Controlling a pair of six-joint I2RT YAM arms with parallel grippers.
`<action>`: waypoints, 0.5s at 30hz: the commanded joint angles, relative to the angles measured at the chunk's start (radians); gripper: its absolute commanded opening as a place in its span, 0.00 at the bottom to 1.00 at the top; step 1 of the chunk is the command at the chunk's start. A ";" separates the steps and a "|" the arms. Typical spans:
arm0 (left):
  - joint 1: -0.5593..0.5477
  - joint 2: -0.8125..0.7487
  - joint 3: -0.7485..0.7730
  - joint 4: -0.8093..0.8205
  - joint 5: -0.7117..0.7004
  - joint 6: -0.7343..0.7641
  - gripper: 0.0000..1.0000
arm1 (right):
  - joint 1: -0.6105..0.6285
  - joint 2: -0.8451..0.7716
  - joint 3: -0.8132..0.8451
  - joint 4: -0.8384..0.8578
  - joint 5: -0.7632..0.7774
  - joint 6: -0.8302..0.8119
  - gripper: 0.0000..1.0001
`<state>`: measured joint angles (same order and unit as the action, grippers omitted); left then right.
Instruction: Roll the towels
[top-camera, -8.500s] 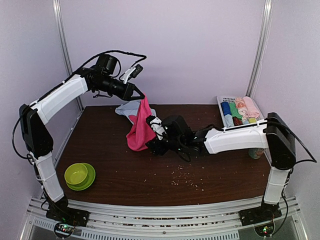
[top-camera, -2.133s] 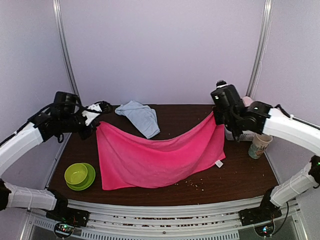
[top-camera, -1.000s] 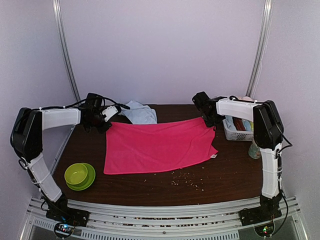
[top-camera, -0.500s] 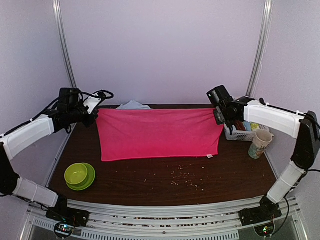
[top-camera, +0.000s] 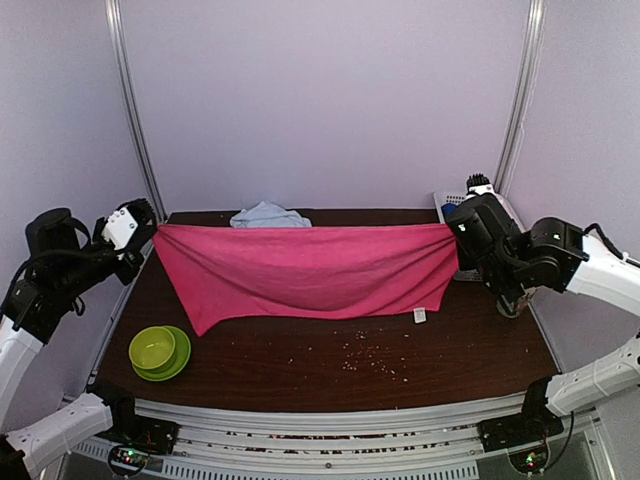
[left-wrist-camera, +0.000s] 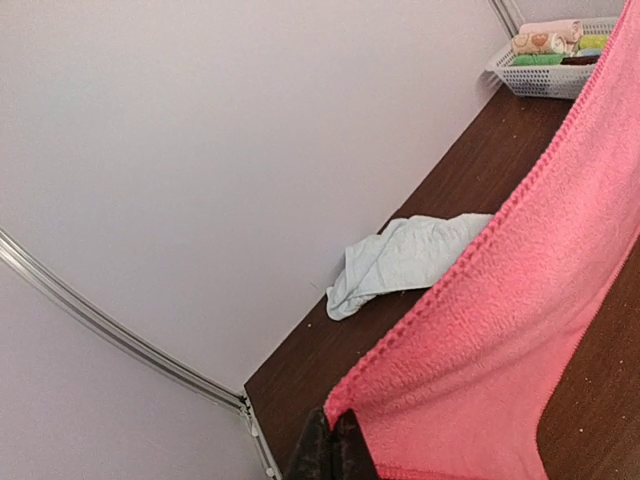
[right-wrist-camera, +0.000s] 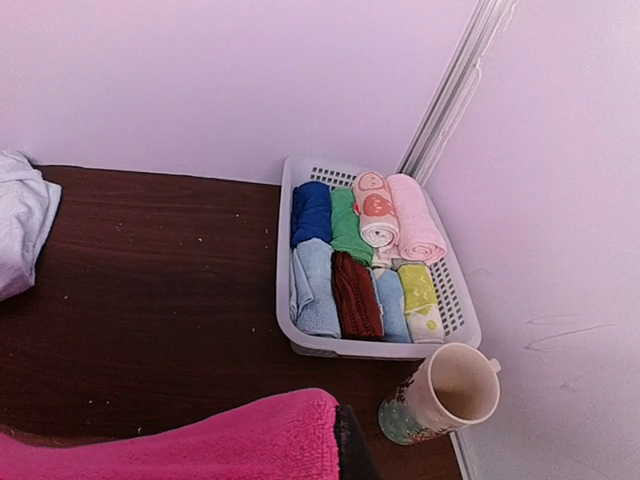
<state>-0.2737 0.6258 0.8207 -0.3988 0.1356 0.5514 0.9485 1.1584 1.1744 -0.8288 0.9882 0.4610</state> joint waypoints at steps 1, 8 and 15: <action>0.007 -0.011 0.020 -0.049 0.028 -0.017 0.00 | 0.044 -0.009 0.042 -0.203 0.148 0.172 0.00; 0.007 0.307 0.031 0.047 -0.032 -0.020 0.00 | -0.100 0.166 0.065 -0.140 0.110 0.106 0.00; 0.008 0.727 0.243 0.112 -0.093 -0.018 0.00 | -0.300 0.495 0.168 0.065 -0.016 -0.082 0.00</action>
<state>-0.2741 1.2076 0.9180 -0.3759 0.1024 0.5411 0.7258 1.5146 1.2587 -0.8780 1.0203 0.4923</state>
